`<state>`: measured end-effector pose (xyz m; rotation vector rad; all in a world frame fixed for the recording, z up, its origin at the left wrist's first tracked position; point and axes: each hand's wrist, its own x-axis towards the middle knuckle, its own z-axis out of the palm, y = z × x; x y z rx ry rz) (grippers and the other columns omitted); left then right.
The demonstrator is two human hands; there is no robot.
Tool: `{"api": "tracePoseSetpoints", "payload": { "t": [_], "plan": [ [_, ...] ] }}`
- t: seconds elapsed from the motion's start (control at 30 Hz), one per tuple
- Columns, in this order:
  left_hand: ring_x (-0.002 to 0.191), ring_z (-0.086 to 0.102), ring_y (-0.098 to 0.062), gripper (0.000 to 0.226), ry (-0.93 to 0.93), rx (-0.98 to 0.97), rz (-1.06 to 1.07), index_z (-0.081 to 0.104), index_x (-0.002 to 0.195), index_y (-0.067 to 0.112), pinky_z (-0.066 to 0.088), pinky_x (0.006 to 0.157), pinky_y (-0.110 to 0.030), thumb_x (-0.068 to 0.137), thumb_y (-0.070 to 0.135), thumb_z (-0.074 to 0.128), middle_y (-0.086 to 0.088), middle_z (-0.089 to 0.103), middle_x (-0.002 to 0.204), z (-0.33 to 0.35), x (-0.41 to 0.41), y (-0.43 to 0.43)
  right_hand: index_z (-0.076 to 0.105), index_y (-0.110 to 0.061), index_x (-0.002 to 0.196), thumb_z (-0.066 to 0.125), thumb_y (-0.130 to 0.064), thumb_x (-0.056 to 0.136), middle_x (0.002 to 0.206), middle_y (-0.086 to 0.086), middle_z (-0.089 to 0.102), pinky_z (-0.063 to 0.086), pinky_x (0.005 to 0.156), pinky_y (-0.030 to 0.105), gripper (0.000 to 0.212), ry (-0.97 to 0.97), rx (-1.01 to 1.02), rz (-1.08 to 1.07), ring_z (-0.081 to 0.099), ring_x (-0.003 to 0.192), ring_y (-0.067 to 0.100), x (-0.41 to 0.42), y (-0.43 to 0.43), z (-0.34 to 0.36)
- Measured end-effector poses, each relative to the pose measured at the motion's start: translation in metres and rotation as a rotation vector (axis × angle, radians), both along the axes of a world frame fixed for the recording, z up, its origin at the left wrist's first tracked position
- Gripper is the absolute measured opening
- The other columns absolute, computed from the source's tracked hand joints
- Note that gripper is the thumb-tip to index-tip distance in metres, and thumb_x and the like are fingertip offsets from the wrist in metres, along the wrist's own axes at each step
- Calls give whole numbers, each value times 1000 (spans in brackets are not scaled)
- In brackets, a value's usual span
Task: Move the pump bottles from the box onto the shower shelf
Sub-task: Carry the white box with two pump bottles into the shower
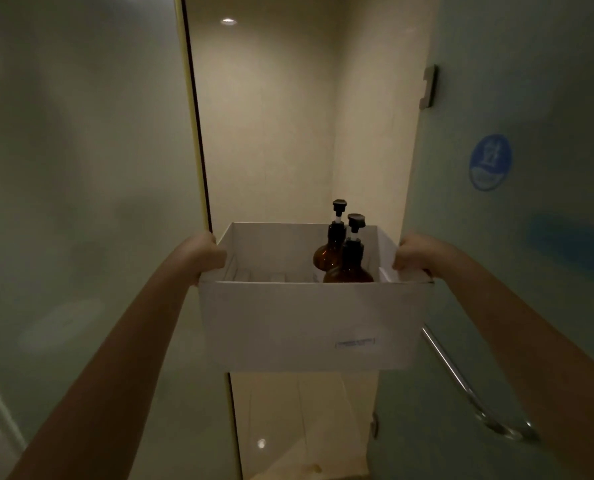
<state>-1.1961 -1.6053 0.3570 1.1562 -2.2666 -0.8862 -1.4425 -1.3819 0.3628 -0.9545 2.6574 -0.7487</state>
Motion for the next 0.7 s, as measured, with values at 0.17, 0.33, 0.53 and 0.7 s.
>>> {"api": "tracePoseSetpoints", "payload": {
  "t": [0.17,0.33,0.53,0.7],
  "plan": [
    [51,42,-19,19,-55,-31,-4,48,58,2,29,25,-18,76,-5,51,-11,46,61,-8,-64,-60,55,18,109,55,6,82,96,27,56,44,67,35,29,-41,-17,-44,56,85,35,-57,-55,-8],
    [49,40,-19,23,-44,-29,-39,45,57,4,22,20,-11,77,-5,52,-10,44,58,-6,-131,-123,57,18,106,58,4,81,96,29,57,45,67,38,29,-32,-24,-95,58,84,37,-115,-111,-5],
    [50,44,-21,22,-40,-64,-73,47,58,4,30,25,-17,78,-4,51,-10,47,59,10,-207,-186,58,15,105,59,0,83,107,30,59,49,68,37,27,-4,-25,-164,60,90,39,-182,-173,0],
    [43,37,-20,29,-33,-86,-72,45,50,5,19,19,-13,76,-6,51,-8,42,50,5,-265,-239,57,13,107,57,-1,84,96,24,57,41,54,28,27,-11,2,-159,57,82,34,-237,-223,-4]
  ]
}}
